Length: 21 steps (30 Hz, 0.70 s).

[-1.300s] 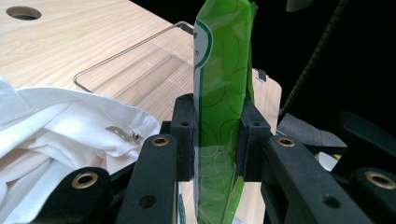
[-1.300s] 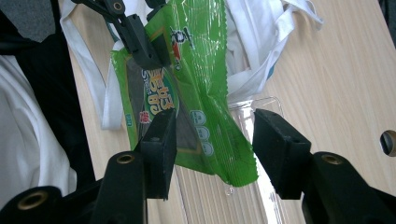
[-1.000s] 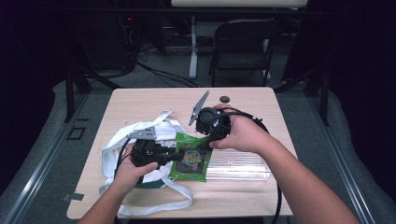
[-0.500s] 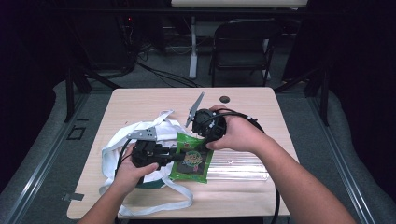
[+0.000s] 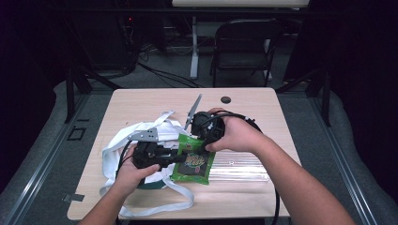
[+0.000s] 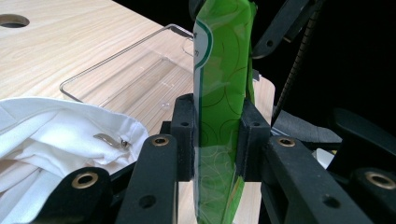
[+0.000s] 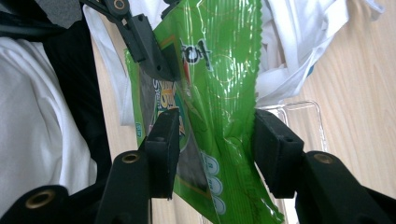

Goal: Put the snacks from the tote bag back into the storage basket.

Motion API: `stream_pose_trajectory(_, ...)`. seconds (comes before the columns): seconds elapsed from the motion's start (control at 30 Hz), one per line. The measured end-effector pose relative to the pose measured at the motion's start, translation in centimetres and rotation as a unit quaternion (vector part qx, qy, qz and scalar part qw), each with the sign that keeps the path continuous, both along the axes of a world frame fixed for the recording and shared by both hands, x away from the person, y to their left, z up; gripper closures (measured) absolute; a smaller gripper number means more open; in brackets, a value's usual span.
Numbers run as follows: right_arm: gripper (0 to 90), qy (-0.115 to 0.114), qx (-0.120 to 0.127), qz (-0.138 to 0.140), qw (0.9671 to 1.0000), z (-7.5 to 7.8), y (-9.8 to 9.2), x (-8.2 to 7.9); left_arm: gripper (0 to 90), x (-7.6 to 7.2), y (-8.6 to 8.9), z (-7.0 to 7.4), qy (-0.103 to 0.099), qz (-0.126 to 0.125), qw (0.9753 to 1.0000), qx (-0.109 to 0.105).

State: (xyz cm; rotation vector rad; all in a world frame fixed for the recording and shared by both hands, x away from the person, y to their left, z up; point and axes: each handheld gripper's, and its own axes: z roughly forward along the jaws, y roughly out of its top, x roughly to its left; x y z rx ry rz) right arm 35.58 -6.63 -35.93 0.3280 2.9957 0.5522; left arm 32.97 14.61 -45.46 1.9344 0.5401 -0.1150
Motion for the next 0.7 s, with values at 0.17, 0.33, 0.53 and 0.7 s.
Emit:
stream_pose_trajectory(0.17, 55.1, 0.011, 0.002, 0.002, 0.9999, -0.32, 0.10, 0.09, 73.0, -0.04, -0.04, 0.01, 0.000, -0.001, 1.0000, 0.000)
stream_pose_trajectory(0.33, 55.7, 0.017, -0.003, 0.006, 0.9998, -0.44, 0.21, 0.27, 73.0, -0.04, -0.06, 0.01, -0.002, -0.003, 1.0000, 0.000)
stream_pose_trajectory(0.53, 59.0, 0.022, 0.002, 0.003, 0.9998, -0.68, 0.42, 0.26, 73.1, -0.10, -0.08, 0.05, -0.001, -0.004, 1.0000, -0.002)
stream_pose_trajectory(0.7, 61.8, 0.029, 0.001, 0.005, 0.9996, -0.85, 0.48, 0.29, 73.1, -0.11, -0.14, 0.01, -0.001, -0.007, 1.0000, -0.003)
